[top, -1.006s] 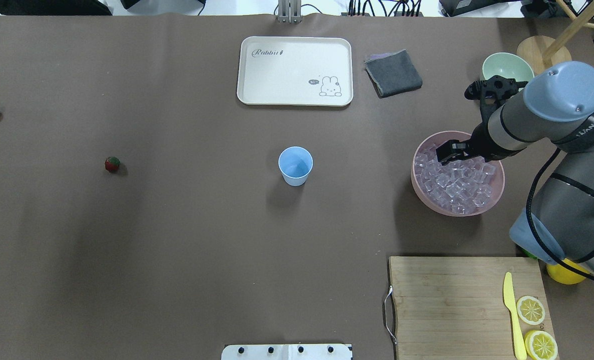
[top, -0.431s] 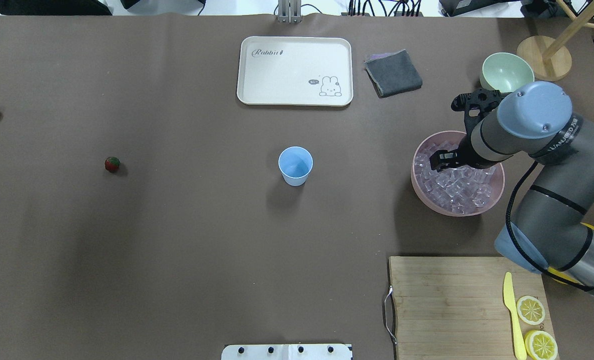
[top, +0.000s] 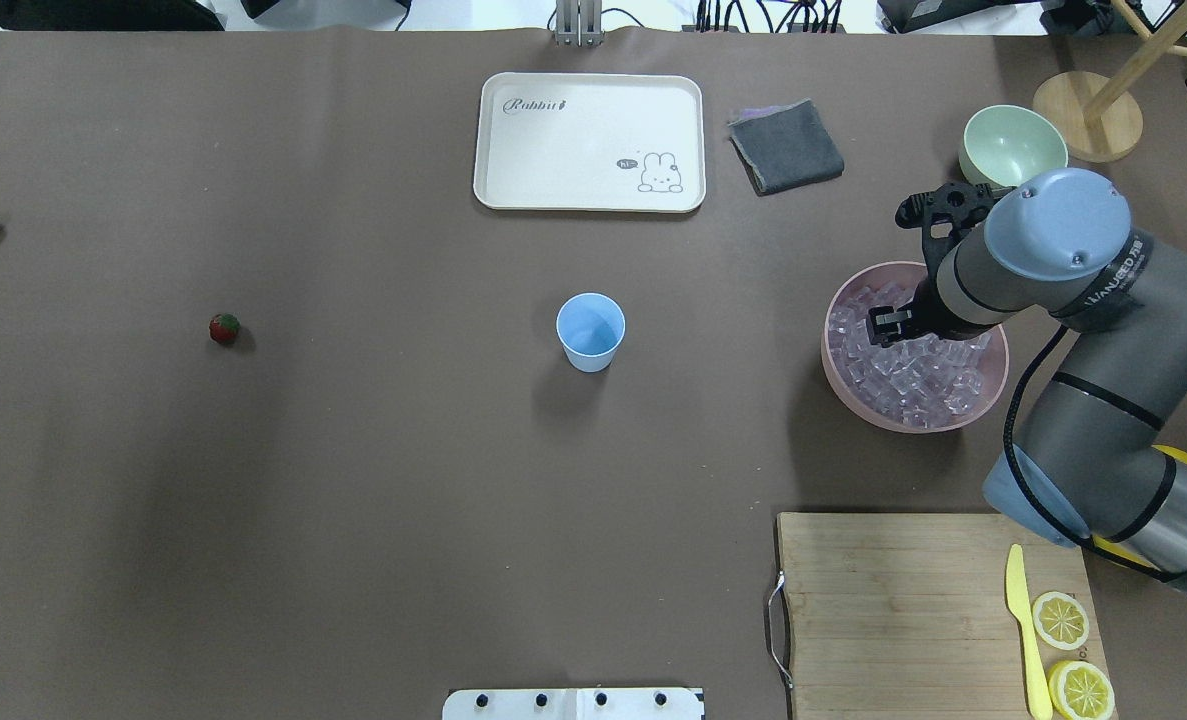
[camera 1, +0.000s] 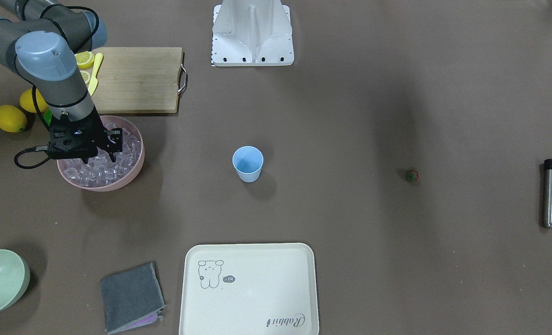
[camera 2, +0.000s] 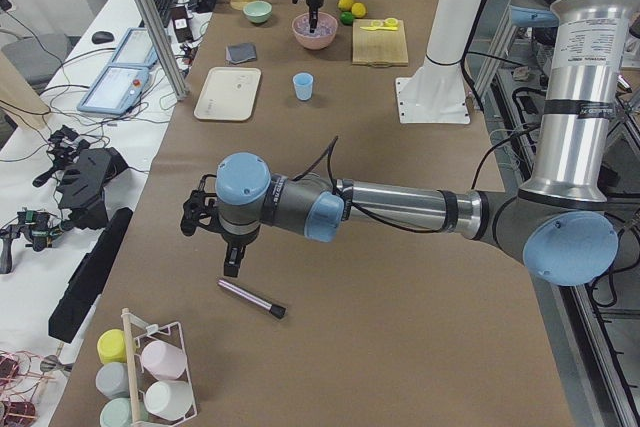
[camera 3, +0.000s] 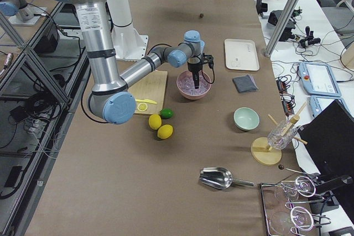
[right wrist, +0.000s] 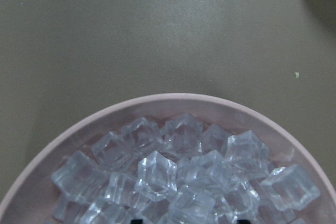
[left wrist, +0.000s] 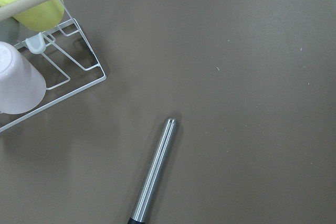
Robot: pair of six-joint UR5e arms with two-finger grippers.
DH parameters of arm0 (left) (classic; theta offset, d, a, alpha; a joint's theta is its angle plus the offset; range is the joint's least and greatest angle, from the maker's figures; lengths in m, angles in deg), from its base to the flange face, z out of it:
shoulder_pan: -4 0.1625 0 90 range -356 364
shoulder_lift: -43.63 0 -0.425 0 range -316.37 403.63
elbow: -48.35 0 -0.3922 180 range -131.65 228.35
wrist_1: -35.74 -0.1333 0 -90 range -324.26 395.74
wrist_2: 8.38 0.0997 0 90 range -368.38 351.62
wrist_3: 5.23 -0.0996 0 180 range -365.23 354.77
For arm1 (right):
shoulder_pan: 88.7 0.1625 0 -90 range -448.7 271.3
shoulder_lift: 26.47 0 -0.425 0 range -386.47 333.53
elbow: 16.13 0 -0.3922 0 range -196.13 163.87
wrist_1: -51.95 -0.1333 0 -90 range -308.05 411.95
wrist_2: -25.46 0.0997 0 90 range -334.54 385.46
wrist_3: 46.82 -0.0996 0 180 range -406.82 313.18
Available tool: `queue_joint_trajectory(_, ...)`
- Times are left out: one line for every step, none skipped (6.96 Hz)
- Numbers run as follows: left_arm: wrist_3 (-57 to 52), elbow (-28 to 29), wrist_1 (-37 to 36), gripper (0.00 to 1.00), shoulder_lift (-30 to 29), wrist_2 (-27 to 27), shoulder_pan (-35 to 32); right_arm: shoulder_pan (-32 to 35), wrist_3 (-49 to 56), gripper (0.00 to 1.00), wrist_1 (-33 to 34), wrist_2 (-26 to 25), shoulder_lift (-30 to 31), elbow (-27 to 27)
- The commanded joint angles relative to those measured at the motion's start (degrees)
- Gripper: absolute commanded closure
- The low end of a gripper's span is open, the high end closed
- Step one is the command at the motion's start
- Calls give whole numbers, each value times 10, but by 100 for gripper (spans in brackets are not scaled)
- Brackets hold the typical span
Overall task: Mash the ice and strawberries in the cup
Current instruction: 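Reach the right gripper down into the pink bowl and grasp ice cubes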
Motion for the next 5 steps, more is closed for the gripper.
queue_joint_trajectory(0, -8, 1, 2, 8, -1, -1, -2, 9, 36, 1, -8, -1, 6)
queue_joint_trajectory(0, -11, 0, 2, 9, -1, -2, -2, 10, 40, 1, -8, -1, 6)
queue_joint_trajectory(0, -11, 0, 2, 9, -1, -2, -4, 9, 42, 1, -11, -1, 7)
queue_joint_trajectory(0, -11, 0, 2, 9, -1, -2, -5, 9, 45, 1, -12, -1, 7)
queue_joint_trajectory(0, -12, 0, 2, 9, -2, -2, -5, 9, 52, 1, -12, -1, 7)
